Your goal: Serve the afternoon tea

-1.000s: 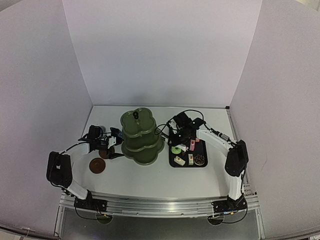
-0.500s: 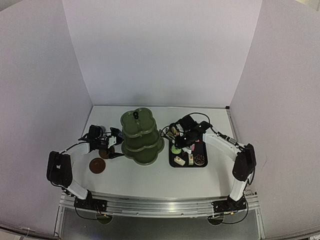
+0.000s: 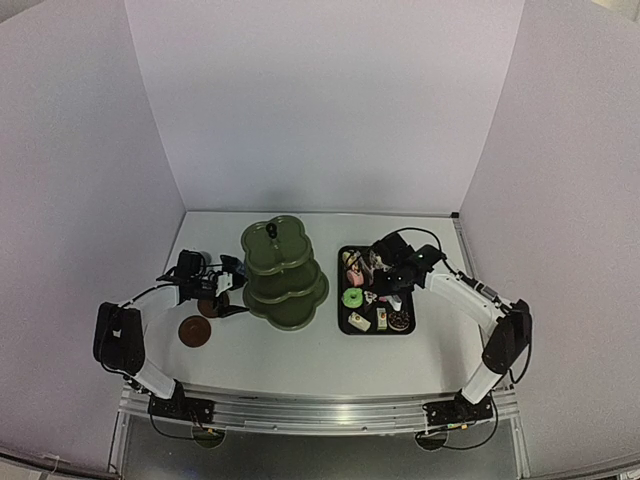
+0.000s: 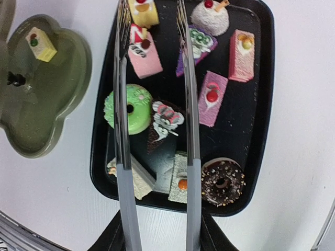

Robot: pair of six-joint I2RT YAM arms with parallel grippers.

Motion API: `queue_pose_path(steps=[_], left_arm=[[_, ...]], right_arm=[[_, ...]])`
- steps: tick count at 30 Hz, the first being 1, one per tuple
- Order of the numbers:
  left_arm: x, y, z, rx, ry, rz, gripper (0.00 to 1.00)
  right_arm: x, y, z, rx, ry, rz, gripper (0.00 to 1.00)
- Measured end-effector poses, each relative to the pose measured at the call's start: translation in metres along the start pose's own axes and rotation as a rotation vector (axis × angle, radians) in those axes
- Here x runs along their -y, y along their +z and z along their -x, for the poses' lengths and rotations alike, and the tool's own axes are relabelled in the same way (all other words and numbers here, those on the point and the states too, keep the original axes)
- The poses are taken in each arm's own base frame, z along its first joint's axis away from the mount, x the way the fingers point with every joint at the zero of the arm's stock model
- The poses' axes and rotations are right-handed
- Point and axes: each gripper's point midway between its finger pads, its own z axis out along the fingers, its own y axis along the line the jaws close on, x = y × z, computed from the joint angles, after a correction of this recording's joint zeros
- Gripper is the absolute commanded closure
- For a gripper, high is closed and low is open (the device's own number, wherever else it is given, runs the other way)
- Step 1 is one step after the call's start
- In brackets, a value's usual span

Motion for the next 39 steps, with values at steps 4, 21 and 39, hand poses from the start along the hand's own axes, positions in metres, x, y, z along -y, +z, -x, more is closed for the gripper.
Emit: queue_pose_path(steps=[4,21,39], left_arm=[[0.0,0.0,0.0,-0.001,-0.001,0.0,0.07],[0.0,0.0,0.0,0.0,-0.001,0.002,0.07],[-0.001,0.0,0.001,0.002,0.002,0.005,0.07]], right_arm=[[0.015,0.002,-0.017,-0.055,0.063,-0.066,0.61],[0.028,-0.005,-0.055,-0.18,0.19,-0.107,0.6],[0.031,0.022,-0.07,-0.245,0.204,-0.147,0.95]])
